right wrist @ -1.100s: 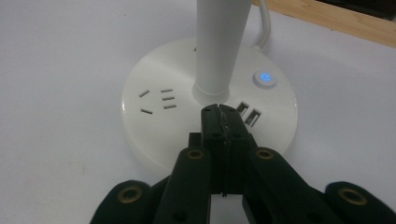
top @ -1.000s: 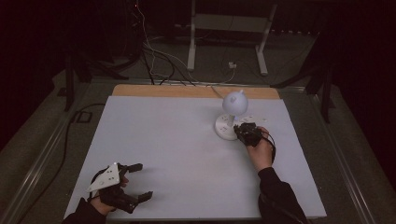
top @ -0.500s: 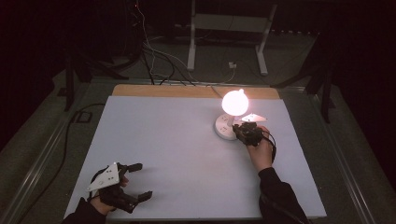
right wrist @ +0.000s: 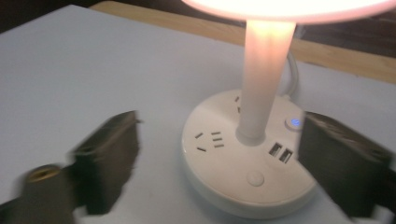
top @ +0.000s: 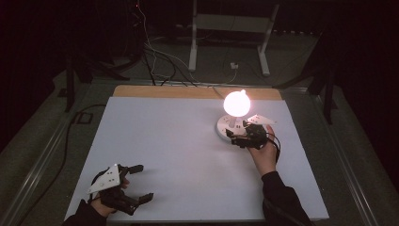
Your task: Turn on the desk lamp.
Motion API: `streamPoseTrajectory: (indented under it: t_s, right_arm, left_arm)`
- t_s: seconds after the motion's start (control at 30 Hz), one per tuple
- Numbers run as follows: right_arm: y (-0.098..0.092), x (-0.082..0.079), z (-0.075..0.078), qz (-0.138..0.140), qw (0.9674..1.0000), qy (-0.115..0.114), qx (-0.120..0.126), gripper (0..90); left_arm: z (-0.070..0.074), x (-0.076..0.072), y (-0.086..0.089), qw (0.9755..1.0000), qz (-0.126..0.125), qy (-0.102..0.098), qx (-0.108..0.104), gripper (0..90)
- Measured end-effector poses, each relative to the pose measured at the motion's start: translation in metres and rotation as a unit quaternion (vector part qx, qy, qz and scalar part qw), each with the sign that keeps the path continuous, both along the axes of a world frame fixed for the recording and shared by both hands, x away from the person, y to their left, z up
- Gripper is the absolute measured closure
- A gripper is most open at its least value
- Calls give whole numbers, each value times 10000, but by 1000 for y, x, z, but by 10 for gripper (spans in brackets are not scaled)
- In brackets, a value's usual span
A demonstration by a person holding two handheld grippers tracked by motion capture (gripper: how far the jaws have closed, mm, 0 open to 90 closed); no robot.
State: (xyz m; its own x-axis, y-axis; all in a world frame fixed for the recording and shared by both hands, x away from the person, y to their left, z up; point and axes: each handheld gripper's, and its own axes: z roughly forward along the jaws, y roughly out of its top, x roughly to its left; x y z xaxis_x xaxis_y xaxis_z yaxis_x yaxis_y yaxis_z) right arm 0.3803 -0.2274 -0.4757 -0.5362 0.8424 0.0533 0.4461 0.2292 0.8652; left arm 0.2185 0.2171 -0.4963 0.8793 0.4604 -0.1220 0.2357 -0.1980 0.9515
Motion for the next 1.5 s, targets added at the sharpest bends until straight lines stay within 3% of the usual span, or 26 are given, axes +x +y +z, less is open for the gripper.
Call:
streamPoseTrajectory:
  t_s: [0.07, 0.23, 0.3, 0.33, 0.57, 0.87, 1.5]
  right_arm:
    - [-2, -4, 3, 82, 9999, -81, 107, 6]
    - [-7, -9, 9, 283, 9996, 25, 38, 0]
    - [-11, -17, 12, 354, 9988, -228, 254, 0]
    - [-11, -17, 12, 354, 9988, -228, 254, 0]
    - [-16, -31, 15, 529, 9983, -33, 221, 0]
    - [-21, -49, 16, 670, 9975, -33, 206, 0]
    - [-38, -100, 3, 821, 9962, 261, 125, 0]
  left_arm:
    - [0, 0, 0, 10000, 8, 14, -13, 3]
    - [0, 0, 0, 10000, -1, 28, 13, 3]
    - [0, 0, 0, 10000, 0, 25, 22, 3]
    - [-1, 0, 0, 10000, -1, 28, 28, 3]
    - [-1, 0, 0, 10000, 7, 29, 13, 3]
    - [0, -1, 1, 10000, 14, 20, 2, 3]
    - [0, -1, 1, 10000, -2, -8, 27, 3]
